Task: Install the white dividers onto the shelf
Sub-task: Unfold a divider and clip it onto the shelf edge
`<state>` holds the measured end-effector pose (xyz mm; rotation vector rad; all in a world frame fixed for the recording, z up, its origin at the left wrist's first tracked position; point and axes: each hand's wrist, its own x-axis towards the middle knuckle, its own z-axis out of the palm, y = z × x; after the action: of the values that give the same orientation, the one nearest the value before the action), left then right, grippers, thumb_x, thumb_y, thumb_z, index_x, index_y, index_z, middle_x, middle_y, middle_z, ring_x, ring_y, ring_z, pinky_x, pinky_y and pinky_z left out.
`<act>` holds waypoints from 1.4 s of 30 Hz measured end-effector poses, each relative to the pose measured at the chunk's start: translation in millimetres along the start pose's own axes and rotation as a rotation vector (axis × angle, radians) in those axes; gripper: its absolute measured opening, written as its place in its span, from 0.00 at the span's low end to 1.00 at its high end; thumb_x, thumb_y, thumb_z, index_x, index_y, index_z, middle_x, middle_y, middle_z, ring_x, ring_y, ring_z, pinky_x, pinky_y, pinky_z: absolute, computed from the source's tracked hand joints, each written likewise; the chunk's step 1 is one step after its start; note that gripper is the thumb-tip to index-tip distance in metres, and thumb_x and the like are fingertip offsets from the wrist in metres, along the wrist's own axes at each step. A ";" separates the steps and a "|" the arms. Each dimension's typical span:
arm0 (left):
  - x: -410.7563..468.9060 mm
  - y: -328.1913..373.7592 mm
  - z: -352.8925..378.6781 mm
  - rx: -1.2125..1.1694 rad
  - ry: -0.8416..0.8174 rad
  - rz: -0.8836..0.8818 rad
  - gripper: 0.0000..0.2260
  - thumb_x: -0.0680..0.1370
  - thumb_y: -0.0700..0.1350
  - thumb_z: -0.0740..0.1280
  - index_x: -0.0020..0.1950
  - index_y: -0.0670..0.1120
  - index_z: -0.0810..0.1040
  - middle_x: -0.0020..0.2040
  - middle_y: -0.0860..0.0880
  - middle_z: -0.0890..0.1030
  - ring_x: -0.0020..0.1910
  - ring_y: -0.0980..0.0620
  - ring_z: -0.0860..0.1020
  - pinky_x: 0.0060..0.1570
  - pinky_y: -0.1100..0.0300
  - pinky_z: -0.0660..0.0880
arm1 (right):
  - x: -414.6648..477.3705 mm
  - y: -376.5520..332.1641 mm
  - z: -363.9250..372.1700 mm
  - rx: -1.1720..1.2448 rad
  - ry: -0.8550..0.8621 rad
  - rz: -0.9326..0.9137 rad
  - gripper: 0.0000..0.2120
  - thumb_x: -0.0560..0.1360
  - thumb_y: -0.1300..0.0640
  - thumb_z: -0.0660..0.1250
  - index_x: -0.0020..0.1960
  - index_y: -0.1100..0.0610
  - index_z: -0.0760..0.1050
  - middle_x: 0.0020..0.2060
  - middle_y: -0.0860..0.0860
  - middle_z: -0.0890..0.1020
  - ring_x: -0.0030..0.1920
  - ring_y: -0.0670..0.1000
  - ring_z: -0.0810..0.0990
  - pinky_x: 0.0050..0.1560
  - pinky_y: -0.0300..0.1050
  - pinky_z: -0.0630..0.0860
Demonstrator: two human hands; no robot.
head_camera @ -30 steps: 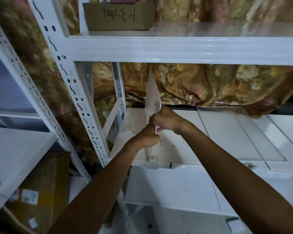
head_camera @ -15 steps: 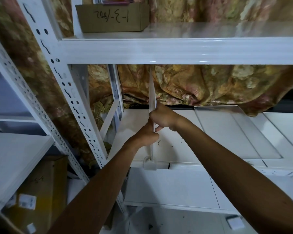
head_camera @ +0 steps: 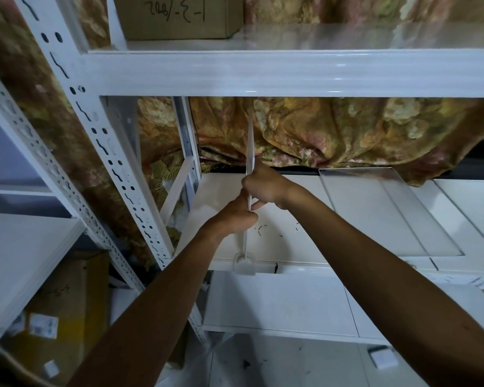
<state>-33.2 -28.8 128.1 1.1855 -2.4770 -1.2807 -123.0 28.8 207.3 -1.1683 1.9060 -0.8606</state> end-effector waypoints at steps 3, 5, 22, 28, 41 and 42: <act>0.1 -2.3 1.3 -0.003 -0.005 0.006 0.34 0.75 0.37 0.61 0.80 0.49 0.53 0.68 0.39 0.73 0.46 0.50 0.78 0.35 0.61 0.69 | -1.8 -0.1 1.3 -0.013 0.007 0.000 0.26 0.77 0.63 0.58 0.73 0.57 0.58 0.57 0.60 0.75 0.53 0.62 0.80 0.46 0.59 0.85; 1.8 -6.8 -1.7 -0.018 0.007 0.011 0.36 0.75 0.37 0.62 0.80 0.50 0.52 0.69 0.42 0.72 0.43 0.55 0.75 0.37 0.60 0.70 | 0.6 -3.7 4.7 -0.022 -0.012 -0.003 0.26 0.76 0.63 0.58 0.73 0.57 0.58 0.58 0.60 0.75 0.53 0.62 0.81 0.46 0.59 0.85; -1.5 -11.8 14.9 -0.085 0.011 -0.054 0.26 0.82 0.40 0.54 0.80 0.45 0.54 0.47 0.45 0.76 0.43 0.47 0.75 0.43 0.53 0.73 | 7.1 4.8 18.7 -0.066 0.117 -0.029 0.23 0.78 0.62 0.56 0.72 0.64 0.58 0.40 0.53 0.72 0.39 0.53 0.74 0.35 0.48 0.72; -3.9 -14.6 14.1 -0.055 0.057 -0.060 0.24 0.81 0.41 0.54 0.78 0.41 0.58 0.43 0.48 0.74 0.42 0.48 0.75 0.44 0.50 0.76 | 8.0 3.1 23.8 0.013 0.113 -0.062 0.26 0.78 0.64 0.55 0.75 0.63 0.55 0.36 0.51 0.69 0.34 0.49 0.68 0.33 0.43 0.63; 4.1 -22.2 21.9 -0.047 0.035 -0.050 0.23 0.82 0.40 0.54 0.78 0.41 0.59 0.39 0.46 0.73 0.36 0.51 0.72 0.34 0.58 0.68 | -0.3 4.0 22.1 0.024 0.101 -0.081 0.26 0.78 0.64 0.55 0.75 0.58 0.55 0.36 0.54 0.71 0.34 0.51 0.71 0.36 0.47 0.67; 4.9 -23.7 22.9 -0.047 0.038 -0.049 0.22 0.82 0.41 0.54 0.77 0.40 0.60 0.38 0.46 0.73 0.35 0.51 0.72 0.34 0.58 0.67 | -0.8 4.6 23.0 0.023 0.107 -0.089 0.26 0.78 0.64 0.55 0.75 0.57 0.55 0.38 0.54 0.71 0.34 0.51 0.71 0.34 0.45 0.66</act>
<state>-32.1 -25.4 95.1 1.2544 -2.3917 -1.3086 -105.3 27.4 191.9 -1.2233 1.9361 -1.0090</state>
